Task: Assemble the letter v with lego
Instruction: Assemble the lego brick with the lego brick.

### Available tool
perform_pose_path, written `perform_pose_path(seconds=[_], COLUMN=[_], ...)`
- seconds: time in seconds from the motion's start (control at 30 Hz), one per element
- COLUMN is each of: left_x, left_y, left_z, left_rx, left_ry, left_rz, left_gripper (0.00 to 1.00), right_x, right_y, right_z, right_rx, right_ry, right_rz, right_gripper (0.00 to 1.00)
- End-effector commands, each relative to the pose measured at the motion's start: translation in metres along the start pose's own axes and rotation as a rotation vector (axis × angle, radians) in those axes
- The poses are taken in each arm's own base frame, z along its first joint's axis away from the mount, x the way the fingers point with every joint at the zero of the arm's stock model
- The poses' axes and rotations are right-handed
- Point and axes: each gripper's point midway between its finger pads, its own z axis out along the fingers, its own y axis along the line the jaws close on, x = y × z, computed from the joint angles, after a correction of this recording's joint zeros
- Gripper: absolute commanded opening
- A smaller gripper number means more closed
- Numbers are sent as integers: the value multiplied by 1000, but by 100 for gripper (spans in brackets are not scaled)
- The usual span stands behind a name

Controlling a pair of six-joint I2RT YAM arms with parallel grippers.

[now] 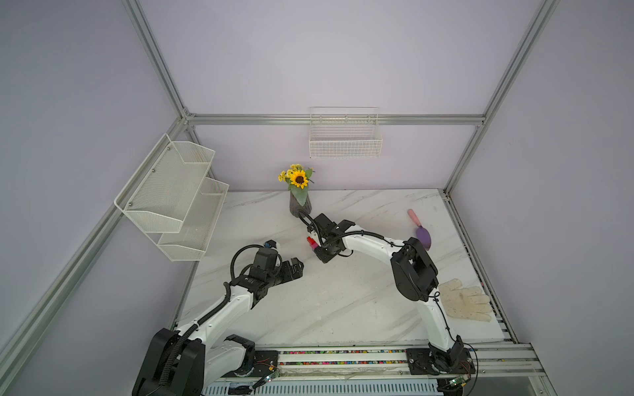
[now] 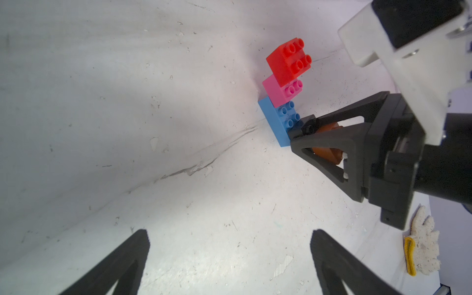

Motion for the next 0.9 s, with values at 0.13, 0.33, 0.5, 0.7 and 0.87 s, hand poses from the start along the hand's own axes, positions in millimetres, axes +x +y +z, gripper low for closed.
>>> perform_pose_path(seconds=[0.13, 0.33, 0.5, 0.7, 0.87], left_x=[-21, -18, -21, -22, -22], left_y=[-10, -7, -7, -6, -5], left_z=[2, 5, 2, 0, 1], left_rx=[15, 14, 11, 9, 7], left_ry=[-56, -42, -56, -63, -63], left_rz=[24, 20, 20, 20, 19], left_gripper=[100, 100, 100, 100, 100], right_x=[156, 165, 162, 153, 139], right_y=[12, 11, 11, 5, 4], right_z=[54, 53, 49, 51, 53], right_rx=[-3, 30, 42, 51, 62], right_ry=[597, 641, 640, 626, 566], right_rz=[129, 214, 184, 101, 104], right_gripper=[0, 0, 0, 0, 0])
